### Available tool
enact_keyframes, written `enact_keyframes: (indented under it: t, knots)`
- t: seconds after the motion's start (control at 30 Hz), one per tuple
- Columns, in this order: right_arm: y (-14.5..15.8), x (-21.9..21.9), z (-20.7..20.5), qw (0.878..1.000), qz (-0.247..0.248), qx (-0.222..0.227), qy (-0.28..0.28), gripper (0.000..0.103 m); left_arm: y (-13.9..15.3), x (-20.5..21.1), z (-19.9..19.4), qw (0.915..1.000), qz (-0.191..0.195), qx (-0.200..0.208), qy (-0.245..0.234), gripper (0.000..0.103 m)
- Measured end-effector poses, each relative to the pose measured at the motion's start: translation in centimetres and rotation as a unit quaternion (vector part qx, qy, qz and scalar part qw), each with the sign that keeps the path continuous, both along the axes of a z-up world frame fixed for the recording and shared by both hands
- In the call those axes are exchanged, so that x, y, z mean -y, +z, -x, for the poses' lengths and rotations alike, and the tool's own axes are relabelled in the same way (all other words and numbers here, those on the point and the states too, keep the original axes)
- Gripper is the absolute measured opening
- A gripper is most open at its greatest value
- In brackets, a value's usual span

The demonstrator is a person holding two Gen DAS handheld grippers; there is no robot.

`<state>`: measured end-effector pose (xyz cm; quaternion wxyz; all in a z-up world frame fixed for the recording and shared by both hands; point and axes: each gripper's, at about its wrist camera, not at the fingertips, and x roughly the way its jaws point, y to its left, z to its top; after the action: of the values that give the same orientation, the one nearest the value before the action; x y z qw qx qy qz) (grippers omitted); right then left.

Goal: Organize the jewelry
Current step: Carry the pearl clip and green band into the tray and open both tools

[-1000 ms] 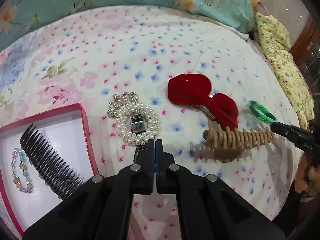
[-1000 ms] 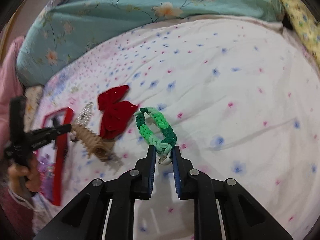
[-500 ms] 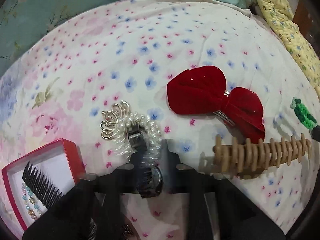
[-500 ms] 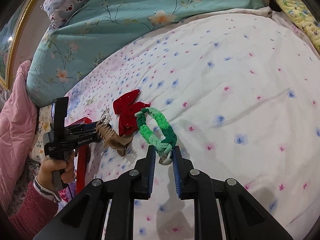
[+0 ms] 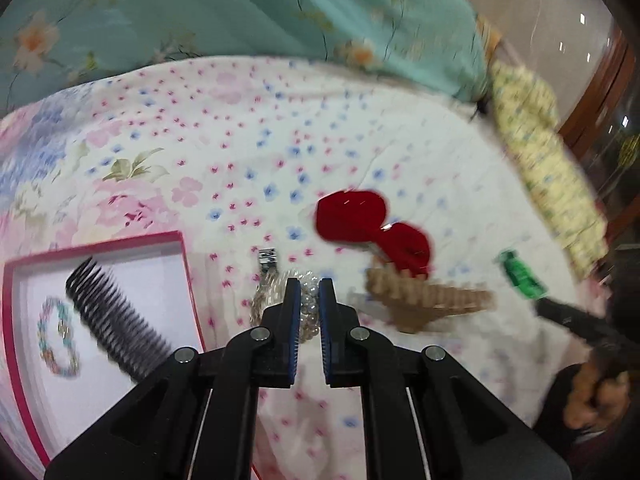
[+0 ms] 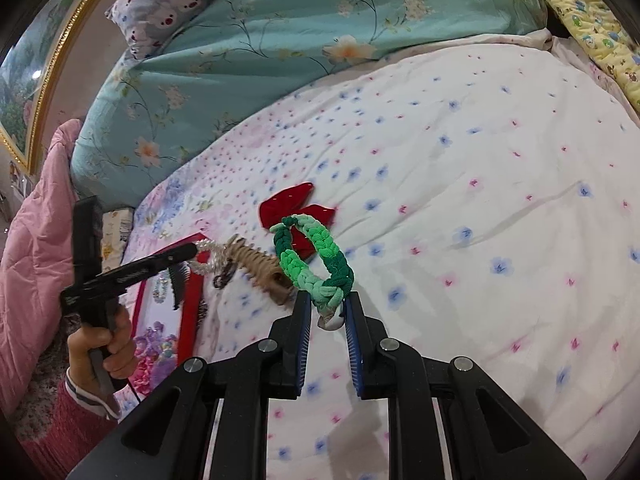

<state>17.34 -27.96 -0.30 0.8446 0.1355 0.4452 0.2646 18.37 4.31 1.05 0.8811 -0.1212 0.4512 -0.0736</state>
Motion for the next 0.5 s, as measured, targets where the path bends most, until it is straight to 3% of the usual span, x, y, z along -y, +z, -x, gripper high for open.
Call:
enact_keyframes:
  t: [0.23,0.5]
  knots:
    - [1.7,-1.2,2.4,1.000,-0.014,0.016,0.018,0.017,2.7,-2.2,4.3,0.9960,0.076,0.035,0.031,0.007]
    - [2.0,-5.4,5.1,0.997,-0.024,0.015,0.069,0.017,3.5,-5.2,8.5,0.9926,0.089,0.050,0.066,0.007]
